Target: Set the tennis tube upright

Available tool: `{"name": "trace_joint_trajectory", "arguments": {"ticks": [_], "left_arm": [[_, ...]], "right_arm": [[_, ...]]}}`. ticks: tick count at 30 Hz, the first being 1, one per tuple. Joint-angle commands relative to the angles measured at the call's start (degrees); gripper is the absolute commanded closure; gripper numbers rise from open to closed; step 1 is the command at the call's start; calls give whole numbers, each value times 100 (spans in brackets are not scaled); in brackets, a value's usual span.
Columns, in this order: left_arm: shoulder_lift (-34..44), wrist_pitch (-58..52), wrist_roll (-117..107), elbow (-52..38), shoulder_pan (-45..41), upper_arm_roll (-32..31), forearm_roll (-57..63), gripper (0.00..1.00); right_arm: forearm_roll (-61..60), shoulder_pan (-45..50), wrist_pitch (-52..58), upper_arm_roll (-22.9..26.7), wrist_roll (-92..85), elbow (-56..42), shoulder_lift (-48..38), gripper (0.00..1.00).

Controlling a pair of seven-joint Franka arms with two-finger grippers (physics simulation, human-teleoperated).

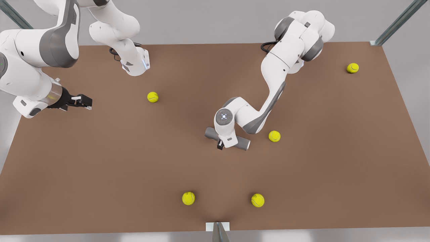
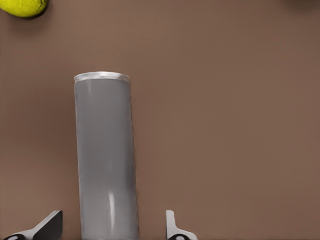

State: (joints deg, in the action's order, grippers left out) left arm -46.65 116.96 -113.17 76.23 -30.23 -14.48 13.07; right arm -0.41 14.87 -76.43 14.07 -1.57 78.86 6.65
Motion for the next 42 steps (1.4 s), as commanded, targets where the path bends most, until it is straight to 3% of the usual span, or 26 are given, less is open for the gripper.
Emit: {"name": "trace_joint_trajectory", "arguments": {"ticks": [1,22,42], "left_arm": [[-37,-42,-223,-3,0,15,28,0],[-11,-692,331,225,0,121,187,0],[-240,151,295,594,8,121,143,0]], "right_arm": [[-3,-2,5,8,262,-3,-6,0],[-3,-10,-3,17,245,-3,38,0],[-12,-10,5,8,227,6,82,0]]}}
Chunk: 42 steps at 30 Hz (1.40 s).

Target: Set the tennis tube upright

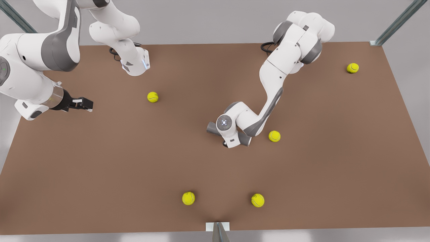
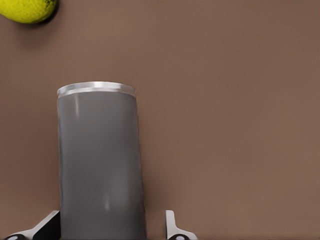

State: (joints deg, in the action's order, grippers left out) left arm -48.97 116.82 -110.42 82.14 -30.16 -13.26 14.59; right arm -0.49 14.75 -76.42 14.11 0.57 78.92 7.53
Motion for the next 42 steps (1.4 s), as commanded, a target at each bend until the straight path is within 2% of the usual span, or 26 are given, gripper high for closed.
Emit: {"name": "trace_joint_trajectory", "arguments": {"ticks": [1,4,6,10,11,17,19,23,26,30,33,36,38,40,42], "left_arm": [[-42,218,21,-5,2,-1,-18,0],[-95,315,-5,-5,2,-1,-114,3],[-121,368,-5,-5,2,-1,-158,17],[-95,341,-14,-5,2,-1,-202,19],[-86,333,-14,-5,2,-10,-238,23],[-24,280,-6,-32,2,-10,-246,31],[90,201,-5,-40,2,-18,-246,31],[634,-1205,477,-629,63,8,-246,31],[977,-1785,627,-761,63,175,-132,31],[1391,-2866,645,-761,63,579,1080,31],[1355,-3974,654,-928,63,597,3040,31],[1285,-4633,882,-1042,63,676,4947,31],[1232,-5134,909,-998,63,676,5642,33],[1127,-5398,909,-981,54,676,5792,33],[767,-5608,821,-972,46,738,6283,32]], "right_arm": [[-12,1,4,4,13,1,-6,0],[-4,1,13,4,13,1,-6,0],[-4,1,13,4,13,1,-6,0],[-4,-8,4,4,4,1,-6,0],[-4,-8,4,4,4,1,-6,0],[-4,-8,-5,4,4,1,2,0],[-4,-8,-5,4,4,1,2,0],[-4,-8,-5,4,4,1,2,0],[-4,-69,-13,4,4,1,-6,0],[-12,-104,-13,13,-75,-78,169,0],[-30,-113,-22,13,-92,-78,196,0],[-48,-113,-13,13,-83,-61,196,0],[-56,-113,-5,13,-83,-52,205,0],[-56,-113,-5,13,-83,-52,213,0],[-56,-113,-13,13,-83,-52,213,0]]}}
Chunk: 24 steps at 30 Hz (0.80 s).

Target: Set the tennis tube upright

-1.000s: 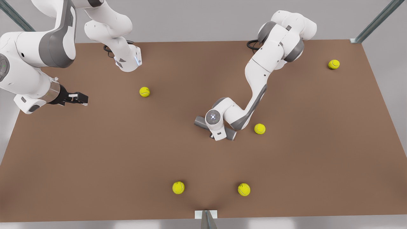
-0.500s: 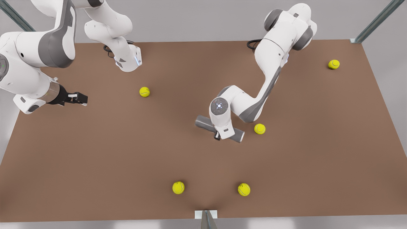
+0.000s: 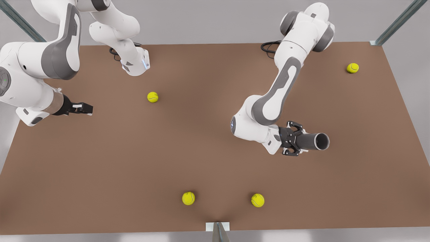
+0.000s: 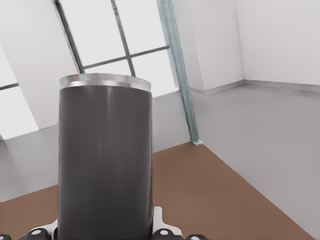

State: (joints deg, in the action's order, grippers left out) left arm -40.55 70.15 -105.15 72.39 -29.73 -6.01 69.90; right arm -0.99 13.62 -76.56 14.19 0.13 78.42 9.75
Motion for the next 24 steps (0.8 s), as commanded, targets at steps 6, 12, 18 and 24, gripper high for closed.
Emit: {"name": "trace_joint_trajectory", "arguments": {"ticks": [6,12,18,24], "left_arm": [[-937,-1153,-1771,-50,-24,109,1026,32],[-1060,-678,-3415,-50,64,118,806,32],[-1359,78,-4320,-50,222,118,516,32],[-1394,605,-5437,-50,284,153,516,32]], "right_arm": [[-6,0,1,5,-40,-11,27,0],[-33,-44,-17,5,-48,-20,54,0],[-41,-44,-8,5,-48,-11,63,0],[-41,-52,-17,5,-48,-20,98,0]]}}
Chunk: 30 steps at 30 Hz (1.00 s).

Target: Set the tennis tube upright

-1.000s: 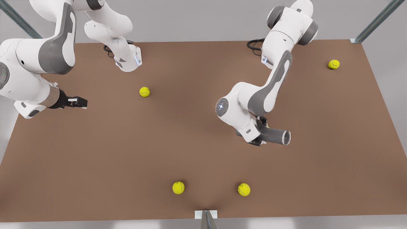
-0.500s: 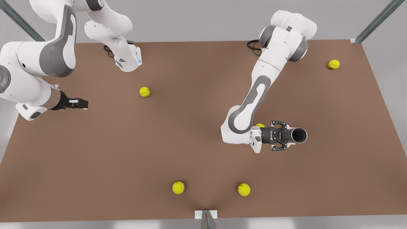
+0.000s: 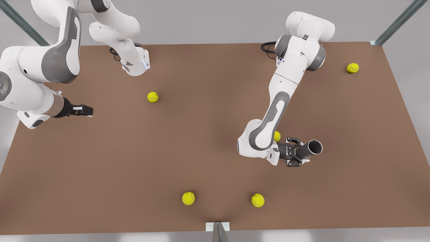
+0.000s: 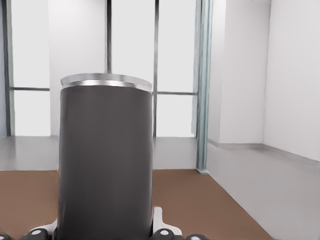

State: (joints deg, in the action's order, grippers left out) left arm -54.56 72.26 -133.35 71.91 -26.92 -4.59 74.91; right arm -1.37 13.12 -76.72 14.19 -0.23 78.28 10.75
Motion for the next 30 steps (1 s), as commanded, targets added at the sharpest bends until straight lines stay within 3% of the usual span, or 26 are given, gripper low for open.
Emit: {"name": "trace_joint_trajectory", "arguments": {"ticks": [1,10,19,30], "left_arm": [[6,394,-2758,-2,3,11,33,32],[-46,69,-2986,25,-103,301,780,31],[59,-626,598,244,-225,301,762,32],[-81,-397,2261,227,-217,301,868,32]], "right_arm": [[-3,-3,-1,5,-13,-5,-2,0],[-12,-3,-1,5,-13,4,-2,0],[-21,-29,-1,5,-13,4,6,0],[-30,-29,-10,5,-13,12,15,0]]}}
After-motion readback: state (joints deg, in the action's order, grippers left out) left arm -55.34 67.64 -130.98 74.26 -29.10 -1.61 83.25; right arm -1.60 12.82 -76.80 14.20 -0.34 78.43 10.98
